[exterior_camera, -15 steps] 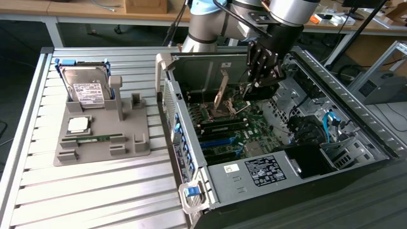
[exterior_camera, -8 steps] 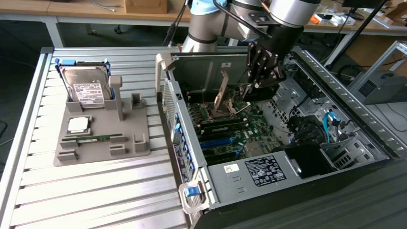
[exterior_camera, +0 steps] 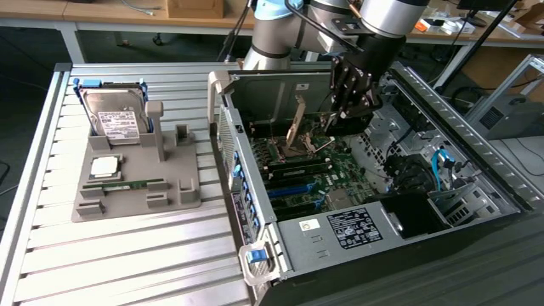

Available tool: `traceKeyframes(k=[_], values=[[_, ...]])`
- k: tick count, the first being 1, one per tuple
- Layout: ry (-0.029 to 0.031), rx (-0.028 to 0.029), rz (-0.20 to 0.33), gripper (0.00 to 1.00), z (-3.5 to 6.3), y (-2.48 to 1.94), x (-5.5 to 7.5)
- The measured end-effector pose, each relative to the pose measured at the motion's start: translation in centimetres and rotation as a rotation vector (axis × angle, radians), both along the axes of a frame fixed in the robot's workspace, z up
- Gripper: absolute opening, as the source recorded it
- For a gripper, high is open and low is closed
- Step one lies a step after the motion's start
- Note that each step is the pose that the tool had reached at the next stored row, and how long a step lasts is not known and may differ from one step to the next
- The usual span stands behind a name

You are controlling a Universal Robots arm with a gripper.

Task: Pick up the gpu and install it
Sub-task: 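Insert the gpu into the slot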

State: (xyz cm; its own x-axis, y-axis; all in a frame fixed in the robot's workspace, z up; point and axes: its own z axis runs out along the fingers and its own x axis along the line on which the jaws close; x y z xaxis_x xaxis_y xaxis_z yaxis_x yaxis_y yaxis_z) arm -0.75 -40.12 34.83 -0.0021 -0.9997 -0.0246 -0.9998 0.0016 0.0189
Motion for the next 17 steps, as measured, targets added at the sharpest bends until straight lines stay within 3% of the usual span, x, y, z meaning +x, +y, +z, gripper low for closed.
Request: traceKeyframes(k=[17], values=[[0.0000, 0.0001, 0.000, 0.27, -0.46, -0.10, -0.09]])
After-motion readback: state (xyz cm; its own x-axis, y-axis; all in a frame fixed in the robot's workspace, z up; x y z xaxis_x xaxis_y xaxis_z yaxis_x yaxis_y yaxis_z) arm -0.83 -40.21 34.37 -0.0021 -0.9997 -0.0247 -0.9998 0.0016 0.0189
